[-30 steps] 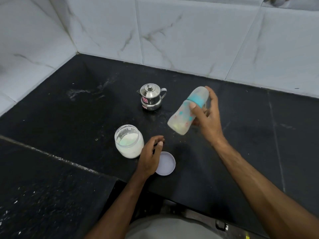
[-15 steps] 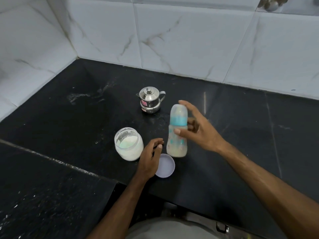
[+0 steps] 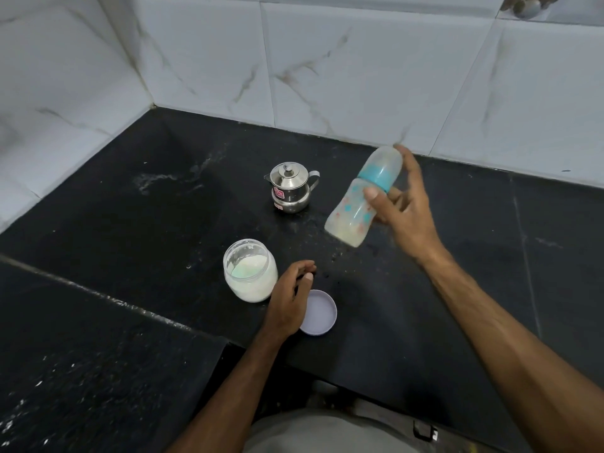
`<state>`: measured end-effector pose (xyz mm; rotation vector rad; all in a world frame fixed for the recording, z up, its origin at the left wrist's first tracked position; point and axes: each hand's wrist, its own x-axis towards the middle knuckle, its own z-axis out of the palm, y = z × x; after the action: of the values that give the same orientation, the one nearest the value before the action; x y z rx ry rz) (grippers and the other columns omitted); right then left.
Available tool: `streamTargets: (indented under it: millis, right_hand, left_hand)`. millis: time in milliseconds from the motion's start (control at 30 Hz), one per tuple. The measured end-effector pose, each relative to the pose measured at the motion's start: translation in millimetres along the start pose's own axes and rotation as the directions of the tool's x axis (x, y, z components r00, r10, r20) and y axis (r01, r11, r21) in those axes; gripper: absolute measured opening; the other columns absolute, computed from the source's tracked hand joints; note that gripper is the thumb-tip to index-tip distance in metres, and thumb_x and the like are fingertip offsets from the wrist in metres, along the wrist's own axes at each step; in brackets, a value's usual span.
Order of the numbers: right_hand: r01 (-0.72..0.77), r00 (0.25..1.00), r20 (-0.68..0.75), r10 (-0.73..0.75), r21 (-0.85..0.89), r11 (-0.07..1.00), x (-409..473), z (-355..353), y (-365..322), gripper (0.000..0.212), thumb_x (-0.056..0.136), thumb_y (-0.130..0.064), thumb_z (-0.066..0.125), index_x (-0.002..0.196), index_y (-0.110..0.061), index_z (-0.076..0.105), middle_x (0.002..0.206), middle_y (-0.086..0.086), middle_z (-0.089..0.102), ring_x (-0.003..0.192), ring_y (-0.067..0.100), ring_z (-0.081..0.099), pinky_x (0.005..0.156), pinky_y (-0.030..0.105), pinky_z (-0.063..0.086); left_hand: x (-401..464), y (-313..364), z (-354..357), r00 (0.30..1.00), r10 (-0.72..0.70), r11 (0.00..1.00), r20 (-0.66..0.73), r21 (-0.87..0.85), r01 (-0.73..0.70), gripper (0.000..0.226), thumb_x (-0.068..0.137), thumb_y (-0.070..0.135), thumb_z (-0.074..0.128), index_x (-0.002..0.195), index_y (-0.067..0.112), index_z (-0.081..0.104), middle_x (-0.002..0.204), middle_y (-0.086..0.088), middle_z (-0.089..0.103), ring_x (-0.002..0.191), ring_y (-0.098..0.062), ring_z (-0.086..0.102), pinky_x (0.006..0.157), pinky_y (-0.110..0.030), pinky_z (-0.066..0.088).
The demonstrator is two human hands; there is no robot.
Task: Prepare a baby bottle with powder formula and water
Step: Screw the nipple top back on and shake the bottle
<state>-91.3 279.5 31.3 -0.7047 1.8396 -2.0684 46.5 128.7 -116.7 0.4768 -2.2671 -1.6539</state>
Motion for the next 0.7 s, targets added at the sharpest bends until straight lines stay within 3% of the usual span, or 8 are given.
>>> streamTargets:
  millis: [100, 133, 300, 433, 467, 600, 633, 700]
  right_hand:
    - [-0.071, 0.956, 0.278, 0.093, -0.087, 0.994, -10, 3, 7, 0.078, 0.084, -0.008, 0.067, 0.147, -0.024, 0.024, 0.110, 0.008, 0.070, 0.099, 0.023, 0.071, 0.078, 0.033, 0.058]
    - [-0.078, 0.948, 0.302, 0.103, -0.096, 0.992, -11, 4, 7, 0.078, 0.084, -0.008, 0.067, 0.147, -0.025, 0.025, 0.108, 0.008, 0.071, 0.099, 0.023, 0.071, 0.077, 0.032, 0.058]
    - [-0.021, 0.999, -0.049, 0.024, 0.061, 0.998, 3, -3, 2, 0.077, 0.088, -0.020, 0.068, 0.149, -0.026, 0.021, 0.110, 0.008, 0.068, 0.096, 0.022, 0.071, 0.072, 0.035, 0.058]
    - [-0.108, 0.952, 0.280, 0.124, -0.072, 0.992, -12, 3, 11, 0.078, 0.084, -0.011, 0.068, 0.147, -0.025, 0.025, 0.105, 0.008, 0.072, 0.098, 0.023, 0.071, 0.077, 0.033, 0.057]
    - [-0.103, 0.947, 0.297, 0.124, -0.084, 0.991, -13, 4, 11, 0.078, 0.083, -0.011, 0.068, 0.147, -0.026, 0.026, 0.104, 0.007, 0.073, 0.098, 0.023, 0.071, 0.078, 0.033, 0.057]
    - [-0.042, 0.999, -0.013, 0.043, 0.069, 0.997, 0, 1, 6, 0.072, 0.087, -0.015, 0.064, 0.147, -0.025, 0.025, 0.101, -0.001, 0.072, 0.096, 0.022, 0.071, 0.077, 0.042, 0.060]
    - [-0.036, 0.999, -0.026, 0.038, 0.077, 0.996, 0, 1, 6, 0.072, 0.088, -0.013, 0.063, 0.148, -0.025, 0.024, 0.101, -0.004, 0.072, 0.096, 0.022, 0.071, 0.076, 0.043, 0.060]
    - [-0.072, 0.990, 0.125, 0.068, 0.023, 0.997, -7, 6, 9, 0.073, 0.088, -0.008, 0.063, 0.147, -0.026, 0.024, 0.102, -0.003, 0.073, 0.097, 0.021, 0.071, 0.074, 0.036, 0.059]
  left_hand:
    - [1, -2, -1, 1.000, 0.012, 1.000, -0.005, 0.006, -0.012, 0.032, 0.092, 0.024, 0.043, 0.119, 0.015, 0.058, 0.113, 0.005, 0.064, 0.106, 0.000, 0.058, 0.092, -0.017, 0.045]
    - [2, -3, 0, 1.000, 0.017, 1.000, -0.006, 0.009, -0.016, 0.032, 0.092, 0.024, 0.043, 0.119, 0.015, 0.058, 0.113, 0.005, 0.064, 0.107, -0.001, 0.058, 0.092, -0.018, 0.045]
    - [1, -2, 1, 1.000, 0.000, 1.000, -0.010, 0.004, 0.000, 0.032, 0.091, 0.026, 0.042, 0.118, 0.020, 0.058, 0.114, 0.007, 0.065, 0.108, -0.001, 0.058, 0.093, -0.016, 0.044]
    - [2, -4, 0, 1.000, 0.011, 1.000, -0.010, 0.009, -0.011, 0.030, 0.092, 0.025, 0.042, 0.117, 0.021, 0.057, 0.114, 0.007, 0.064, 0.107, -0.002, 0.058, 0.093, -0.021, 0.046]
    - [3, -4, 0, 1.000, 0.016, 1.000, -0.011, 0.011, -0.016, 0.030, 0.092, 0.025, 0.042, 0.117, 0.020, 0.058, 0.114, 0.007, 0.064, 0.107, -0.002, 0.058, 0.093, -0.021, 0.046]
    - [1, -4, 1, 1.000, 0.009, 1.000, -0.008, 0.004, -0.009, 0.033, 0.091, 0.025, 0.042, 0.119, 0.017, 0.058, 0.114, 0.005, 0.065, 0.108, -0.003, 0.059, 0.093, -0.019, 0.045]
    - [1, -4, 1, 1.000, 0.010, 1.000, -0.011, 0.005, -0.010, 0.033, 0.091, 0.025, 0.042, 0.119, 0.017, 0.058, 0.114, 0.005, 0.065, 0.108, -0.003, 0.059, 0.093, -0.018, 0.045]
    - [2, -4, 0, 1.000, 0.021, 1.000, -0.015, 0.012, -0.021, 0.032, 0.092, 0.024, 0.042, 0.118, 0.016, 0.058, 0.114, 0.005, 0.065, 0.108, -0.004, 0.059, 0.092, -0.020, 0.045]
